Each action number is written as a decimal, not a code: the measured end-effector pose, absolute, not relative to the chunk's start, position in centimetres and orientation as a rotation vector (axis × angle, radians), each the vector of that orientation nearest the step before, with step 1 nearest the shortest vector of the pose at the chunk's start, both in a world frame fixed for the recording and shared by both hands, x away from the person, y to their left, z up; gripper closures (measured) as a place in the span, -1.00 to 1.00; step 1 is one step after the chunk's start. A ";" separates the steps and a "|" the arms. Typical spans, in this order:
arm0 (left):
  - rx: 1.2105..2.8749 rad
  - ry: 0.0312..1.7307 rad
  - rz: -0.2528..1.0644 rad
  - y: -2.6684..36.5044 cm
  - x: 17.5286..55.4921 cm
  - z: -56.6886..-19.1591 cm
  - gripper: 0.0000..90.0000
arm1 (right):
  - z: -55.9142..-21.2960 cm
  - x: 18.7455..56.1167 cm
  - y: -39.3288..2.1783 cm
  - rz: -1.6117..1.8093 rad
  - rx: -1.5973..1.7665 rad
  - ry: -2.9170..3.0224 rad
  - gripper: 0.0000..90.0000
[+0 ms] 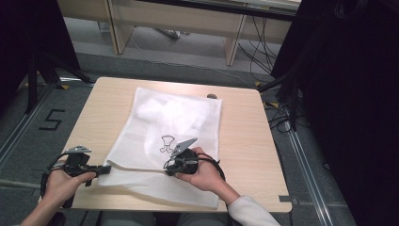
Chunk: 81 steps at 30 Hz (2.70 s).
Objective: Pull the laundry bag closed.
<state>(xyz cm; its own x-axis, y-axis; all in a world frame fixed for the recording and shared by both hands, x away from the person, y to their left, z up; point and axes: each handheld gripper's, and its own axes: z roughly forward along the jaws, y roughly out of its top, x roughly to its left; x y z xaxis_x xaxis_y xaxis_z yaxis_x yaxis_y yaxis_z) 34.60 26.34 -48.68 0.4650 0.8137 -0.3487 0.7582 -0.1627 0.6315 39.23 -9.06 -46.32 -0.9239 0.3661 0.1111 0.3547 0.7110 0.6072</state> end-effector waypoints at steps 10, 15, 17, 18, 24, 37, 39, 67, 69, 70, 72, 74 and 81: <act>1.940 1.313 0.091 26.3 34.6 -48.7 0.90 | -46.3 39.2 -9.8 1.027 0.627 2.887 0.84; 1.941 1.315 0.093 26.3 34.6 -48.7 0.90 | -46.4 39.2 -10.0 1.042 0.610 2.886 0.84; 1.945 1.313 0.094 26.3 34.6 -48.7 0.90 | -46.3 39.2 -10.2 1.010 0.634 2.885 0.84; 1.947 1.312 0.094 26.3 34.6 -48.7 0.90 | -46.3 39.1 -10.2 1.016 0.647 2.892 0.84; 1.948 1.311 0.091 26.3 34.6 -48.7 0.90 | -46.3 39.1 -10.2 1.030 0.635 2.884 0.84; 1.941 1.313 0.094 26.3 34.6 -48.7 0.90 | -46.3 39.2 -10.2 1.045 0.607 2.884 0.84; 1.944 1.308 0.096 26.4 34.6 -48.6 0.90 | -46.2 39.1 -10.3 1.028 0.607 2.891 0.84; 1.954 1.309 0.097 26.3 34.6 -48.6 0.90 | -46.3 38.9 -11.4 1.036 0.625 2.882 0.84; 1.956 1.311 0.101 26.4 34.6 -48.6 0.90 | -46.2 38.9 -11.5 1.048 0.627 2.882 0.84; 1.947 1.315 0.098 26.3 34.6 -48.7 0.90 | -46.2 38.9 -11.5 1.041 0.622 2.885 0.84; 1.952 1.313 0.099 26.3 34.6 -48.7 0.90 | -46.1 38.7 -11.7 1.025 0.655 2.889 0.84; 1.952 1.314 0.099 26.3 34.6 -48.7 0.90 | -46.1 38.7 -11.8 1.025 0.654 2.892 0.84; 1.925 1.334 0.108 26.1 34.7 -48.8 0.90 | -46.2 38.7 -12.2 1.039 0.638 2.885 0.84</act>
<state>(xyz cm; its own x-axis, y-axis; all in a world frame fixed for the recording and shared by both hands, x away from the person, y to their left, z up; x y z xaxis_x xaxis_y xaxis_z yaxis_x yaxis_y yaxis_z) 34.67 26.12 -48.81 0.4463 0.8268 -0.3425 0.7607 -0.1488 0.6319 38.71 -12.21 -46.16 -0.9171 0.3783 0.1261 0.3718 0.6971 0.6130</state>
